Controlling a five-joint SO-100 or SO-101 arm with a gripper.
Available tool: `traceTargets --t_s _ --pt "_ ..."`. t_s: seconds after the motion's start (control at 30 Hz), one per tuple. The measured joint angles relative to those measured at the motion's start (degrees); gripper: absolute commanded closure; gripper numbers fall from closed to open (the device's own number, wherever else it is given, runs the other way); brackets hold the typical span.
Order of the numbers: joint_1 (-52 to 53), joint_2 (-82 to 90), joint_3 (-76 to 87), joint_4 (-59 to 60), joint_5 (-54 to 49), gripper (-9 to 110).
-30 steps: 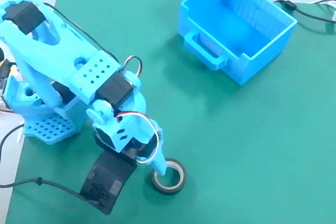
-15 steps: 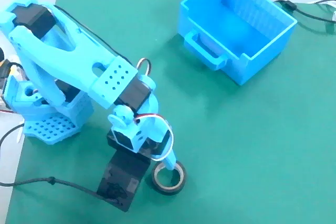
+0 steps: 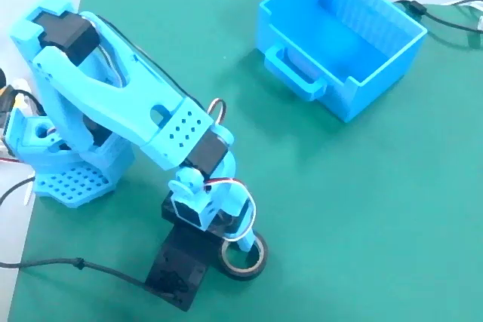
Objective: Put the tape in the box
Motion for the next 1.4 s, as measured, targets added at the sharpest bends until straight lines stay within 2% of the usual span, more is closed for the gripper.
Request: traceTargets --t_s 0.23,0.43,1.13,1.4 --pt "0.0 0.0 0.0 0.0 0.0 76" --pt "0.0 -0.88 0.0 0.0 0.0 102" --pt "0.0 -0.97 0.0 0.0 0.0 102" --pt "0.18 -1.23 -4.66 2.9 0.0 102"
